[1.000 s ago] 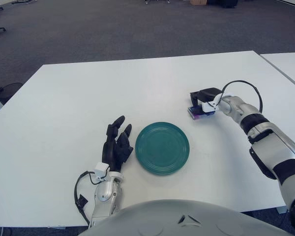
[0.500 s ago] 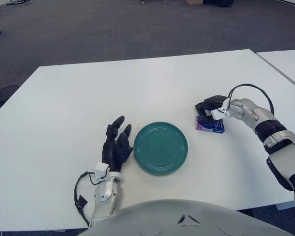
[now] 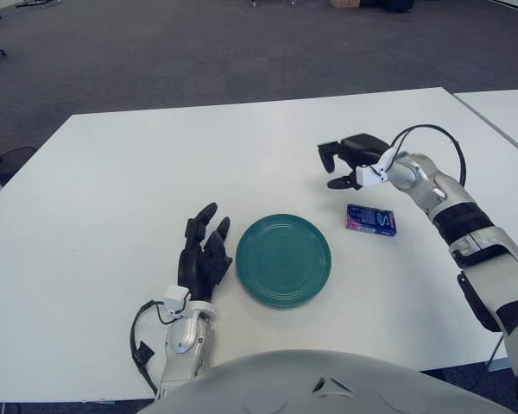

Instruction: Put the gum into the plate.

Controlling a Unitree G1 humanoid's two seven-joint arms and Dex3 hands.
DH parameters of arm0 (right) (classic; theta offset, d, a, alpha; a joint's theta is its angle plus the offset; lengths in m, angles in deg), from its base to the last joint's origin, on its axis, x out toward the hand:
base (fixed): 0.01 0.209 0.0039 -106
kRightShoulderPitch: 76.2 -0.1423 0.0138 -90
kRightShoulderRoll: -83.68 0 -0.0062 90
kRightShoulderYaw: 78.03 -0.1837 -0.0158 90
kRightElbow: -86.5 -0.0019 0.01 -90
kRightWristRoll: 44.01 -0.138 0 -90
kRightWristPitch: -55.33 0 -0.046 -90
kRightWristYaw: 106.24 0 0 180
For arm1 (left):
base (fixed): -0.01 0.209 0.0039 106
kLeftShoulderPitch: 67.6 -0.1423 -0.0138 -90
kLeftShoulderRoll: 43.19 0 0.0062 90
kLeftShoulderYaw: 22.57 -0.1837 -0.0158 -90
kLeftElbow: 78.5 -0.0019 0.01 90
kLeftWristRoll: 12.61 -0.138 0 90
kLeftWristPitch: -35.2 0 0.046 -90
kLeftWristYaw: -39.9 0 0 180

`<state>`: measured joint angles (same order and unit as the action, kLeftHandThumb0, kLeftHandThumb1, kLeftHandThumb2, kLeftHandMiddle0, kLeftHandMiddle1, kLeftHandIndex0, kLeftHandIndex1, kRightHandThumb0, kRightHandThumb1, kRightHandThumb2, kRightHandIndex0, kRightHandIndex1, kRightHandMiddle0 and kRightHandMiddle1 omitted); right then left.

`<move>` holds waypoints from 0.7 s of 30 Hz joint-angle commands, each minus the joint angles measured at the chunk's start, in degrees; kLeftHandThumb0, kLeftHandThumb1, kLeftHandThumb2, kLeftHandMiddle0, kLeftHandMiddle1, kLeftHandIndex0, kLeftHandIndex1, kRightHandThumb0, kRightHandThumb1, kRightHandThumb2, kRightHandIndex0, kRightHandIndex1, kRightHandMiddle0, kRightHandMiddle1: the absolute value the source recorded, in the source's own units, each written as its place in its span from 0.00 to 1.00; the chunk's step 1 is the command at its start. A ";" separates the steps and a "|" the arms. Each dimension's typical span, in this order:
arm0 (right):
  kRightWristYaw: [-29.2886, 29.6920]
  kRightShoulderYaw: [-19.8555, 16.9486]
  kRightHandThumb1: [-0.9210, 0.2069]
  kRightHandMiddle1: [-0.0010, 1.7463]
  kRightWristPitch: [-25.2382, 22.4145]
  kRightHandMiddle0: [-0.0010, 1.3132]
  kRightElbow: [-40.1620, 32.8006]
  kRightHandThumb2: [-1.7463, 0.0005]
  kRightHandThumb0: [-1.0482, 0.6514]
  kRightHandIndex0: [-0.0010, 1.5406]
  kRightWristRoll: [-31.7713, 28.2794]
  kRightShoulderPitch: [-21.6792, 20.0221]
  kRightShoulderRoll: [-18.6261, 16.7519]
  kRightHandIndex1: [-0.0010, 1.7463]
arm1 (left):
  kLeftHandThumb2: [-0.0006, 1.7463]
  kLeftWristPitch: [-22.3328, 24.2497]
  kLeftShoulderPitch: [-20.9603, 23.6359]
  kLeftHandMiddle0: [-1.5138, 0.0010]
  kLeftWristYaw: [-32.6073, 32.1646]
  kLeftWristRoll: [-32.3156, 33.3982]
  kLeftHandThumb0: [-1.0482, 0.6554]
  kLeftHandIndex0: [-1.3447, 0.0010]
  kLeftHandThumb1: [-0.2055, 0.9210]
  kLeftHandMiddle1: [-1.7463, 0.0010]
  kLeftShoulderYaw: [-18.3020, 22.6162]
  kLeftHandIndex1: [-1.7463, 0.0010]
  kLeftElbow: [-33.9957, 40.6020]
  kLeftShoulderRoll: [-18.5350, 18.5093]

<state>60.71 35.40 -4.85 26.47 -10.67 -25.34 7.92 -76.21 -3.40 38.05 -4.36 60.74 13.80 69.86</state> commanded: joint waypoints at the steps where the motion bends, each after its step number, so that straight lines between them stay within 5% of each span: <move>1: 0.11 -2.45 0.30 1.00 -0.97 0.32 -7.60 0.44 0.38 0.55 -1.97 2.56 -0.47 1.00 | 0.47 1.37 -0.39 0.63 0.08 -0.14 0.16 0.93 1.00 0.98 0.34 0.51 -0.46 0.52; 6: 0.76 -3.87 0.30 1.00 -2.03 0.32 -13.19 0.44 0.38 0.58 -1.55 3.69 -1.08 1.00 | 0.47 1.52 -0.33 0.63 0.10 -0.60 0.16 0.93 1.00 0.98 0.30 0.51 -0.51 0.45; 21: 4.84 -3.78 0.27 1.00 -4.89 0.30 -13.17 0.46 0.38 0.60 4.18 3.03 -1.81 1.00 | 0.45 1.59 -0.33 0.63 0.95 0.18 0.16 0.95 1.00 0.98 0.54 0.51 -0.77 0.46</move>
<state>65.05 31.80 -8.95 13.03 -7.31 -22.30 6.15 -75.92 -3.41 38.54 -4.56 61.05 13.85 69.87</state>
